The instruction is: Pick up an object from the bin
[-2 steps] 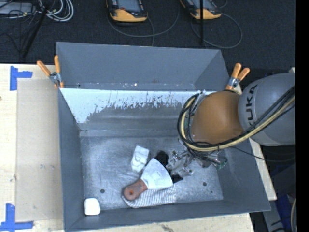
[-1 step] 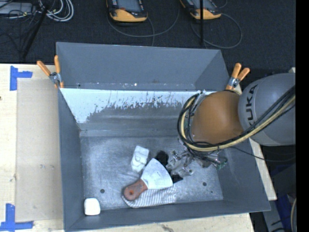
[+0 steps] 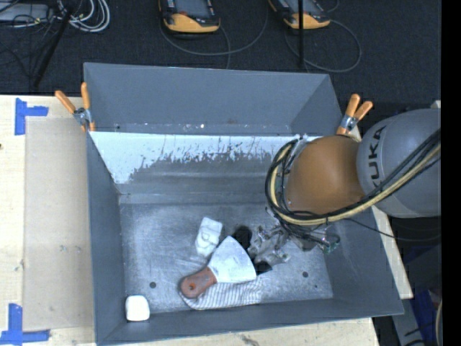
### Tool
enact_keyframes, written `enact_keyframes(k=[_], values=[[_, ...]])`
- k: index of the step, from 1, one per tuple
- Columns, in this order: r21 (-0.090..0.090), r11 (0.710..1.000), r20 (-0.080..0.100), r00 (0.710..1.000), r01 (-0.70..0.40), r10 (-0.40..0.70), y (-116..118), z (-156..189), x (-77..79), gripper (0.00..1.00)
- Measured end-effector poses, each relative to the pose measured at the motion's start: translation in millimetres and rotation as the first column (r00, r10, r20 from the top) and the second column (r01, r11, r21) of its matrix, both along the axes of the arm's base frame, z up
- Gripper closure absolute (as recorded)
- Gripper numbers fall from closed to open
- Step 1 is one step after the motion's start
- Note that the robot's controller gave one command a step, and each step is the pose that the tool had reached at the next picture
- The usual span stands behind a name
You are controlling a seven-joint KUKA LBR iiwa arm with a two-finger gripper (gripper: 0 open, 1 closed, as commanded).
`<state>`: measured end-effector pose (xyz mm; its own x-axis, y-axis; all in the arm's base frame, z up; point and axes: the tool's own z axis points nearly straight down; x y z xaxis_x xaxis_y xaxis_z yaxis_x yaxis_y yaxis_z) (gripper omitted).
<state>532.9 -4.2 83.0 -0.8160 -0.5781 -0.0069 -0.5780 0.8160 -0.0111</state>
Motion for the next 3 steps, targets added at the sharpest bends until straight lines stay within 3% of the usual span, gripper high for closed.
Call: enact_keyframes(k=[1,3], values=[[0.004,1.0,-0.015,1.0,-0.002,0.002,2.7,16.8,-4.9,1.0],[0.006,1.0,-0.018,1.0,-0.001,0.001,3.5,46.1,-4.8,1.0]])
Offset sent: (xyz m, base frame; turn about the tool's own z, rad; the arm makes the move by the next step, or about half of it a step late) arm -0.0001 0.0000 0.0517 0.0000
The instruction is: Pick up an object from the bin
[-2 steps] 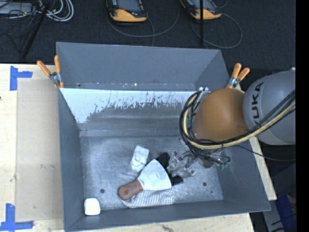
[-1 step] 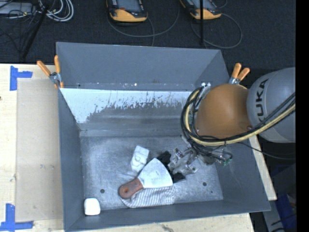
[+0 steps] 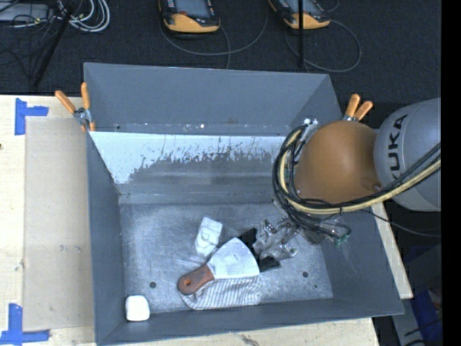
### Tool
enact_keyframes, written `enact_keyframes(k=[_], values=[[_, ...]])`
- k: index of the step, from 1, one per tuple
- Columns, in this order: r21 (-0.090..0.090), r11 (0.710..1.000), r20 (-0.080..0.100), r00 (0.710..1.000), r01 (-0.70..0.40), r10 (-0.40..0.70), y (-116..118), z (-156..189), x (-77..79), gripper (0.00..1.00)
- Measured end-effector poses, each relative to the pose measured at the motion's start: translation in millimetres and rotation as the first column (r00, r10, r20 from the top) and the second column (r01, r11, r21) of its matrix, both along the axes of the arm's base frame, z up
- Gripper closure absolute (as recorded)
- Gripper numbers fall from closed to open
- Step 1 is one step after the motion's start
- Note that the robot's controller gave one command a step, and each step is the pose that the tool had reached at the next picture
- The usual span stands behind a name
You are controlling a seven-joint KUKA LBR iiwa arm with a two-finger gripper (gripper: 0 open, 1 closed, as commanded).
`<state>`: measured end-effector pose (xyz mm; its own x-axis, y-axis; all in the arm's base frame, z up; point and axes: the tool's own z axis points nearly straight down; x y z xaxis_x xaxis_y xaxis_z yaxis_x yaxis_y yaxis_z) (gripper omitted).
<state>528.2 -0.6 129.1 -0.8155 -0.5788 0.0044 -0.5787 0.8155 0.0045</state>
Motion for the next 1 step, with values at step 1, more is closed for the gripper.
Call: enact_keyframes(k=[1], values=[[0.0,1.0,-0.001,1.0,-0.001,0.001,0.4,22.9,-0.7,1.0]])
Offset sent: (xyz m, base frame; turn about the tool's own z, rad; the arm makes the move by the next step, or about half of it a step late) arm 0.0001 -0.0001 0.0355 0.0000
